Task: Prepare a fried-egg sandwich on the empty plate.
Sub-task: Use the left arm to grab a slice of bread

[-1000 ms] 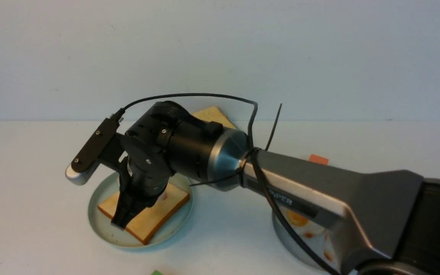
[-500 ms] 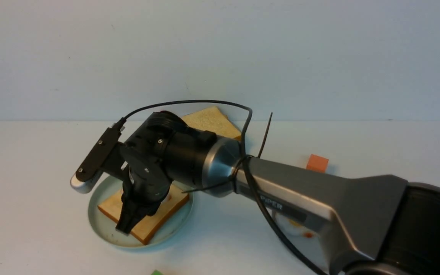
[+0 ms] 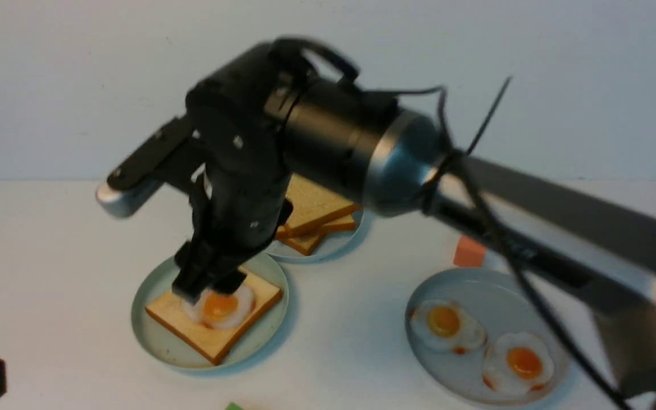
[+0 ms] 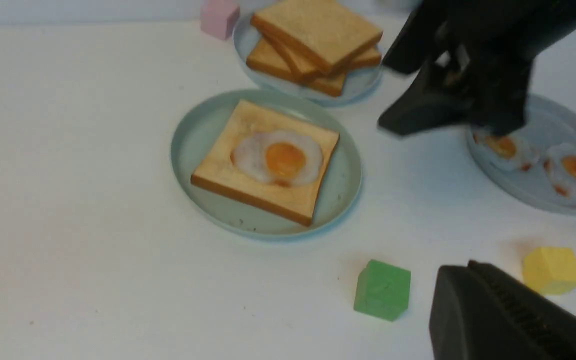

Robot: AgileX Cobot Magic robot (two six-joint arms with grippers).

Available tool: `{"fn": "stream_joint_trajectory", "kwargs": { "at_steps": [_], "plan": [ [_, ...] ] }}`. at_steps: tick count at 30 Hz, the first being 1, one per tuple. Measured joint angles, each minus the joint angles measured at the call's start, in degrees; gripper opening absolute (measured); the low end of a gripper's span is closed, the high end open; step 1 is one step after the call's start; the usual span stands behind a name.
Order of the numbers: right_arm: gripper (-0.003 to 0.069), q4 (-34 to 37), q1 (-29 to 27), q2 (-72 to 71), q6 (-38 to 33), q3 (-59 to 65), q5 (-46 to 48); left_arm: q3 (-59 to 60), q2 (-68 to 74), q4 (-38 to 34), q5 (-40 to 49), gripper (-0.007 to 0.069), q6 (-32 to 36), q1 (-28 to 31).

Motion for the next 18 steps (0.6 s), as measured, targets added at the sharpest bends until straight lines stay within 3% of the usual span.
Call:
{"fn": "stream_joint_trajectory", "kwargs": {
  "at_steps": [3, 6, 7, 8, 9, 18],
  "plan": [
    [0.0281, -0.3, -1.6, -8.4, 2.1, 2.3, 0.3, -2.9, 9.3, -4.1, -0.2, -0.0013, 5.5, 0.0],
    [0.0164, -0.7, -2.7, -13.9, 4.4, 6.8, 0.3, -5.9, 14.6, -6.7, -0.5, -0.0013, 9.1, 0.0],
    [0.0073, -1.1, -4.3, -20.2, 6.1, 12.6, 0.5, -8.6, 20.0, -8.7, -0.9, -0.0013, 11.9, 0.0],
    [0.0064, -1.1, -4.3, -20.2, 6.3, 12.6, 0.5, -9.0, 20.6, -8.9, -0.9, -0.0013, 12.2, 0.0],
    [0.0006, -1.3, -5.6, -27.0, 8.5, 19.6, 0.7, -12.2, 26.3, -11.4, -1.3, -0.0013, 15.3, 0.0],
    [-0.0009, -1.3, -9.5, -57.8, 16.7, 50.9, -0.9, -30.2, 54.5, -23.1, -2.3, -0.0013, 36.4, 0.0]
  ]
}}
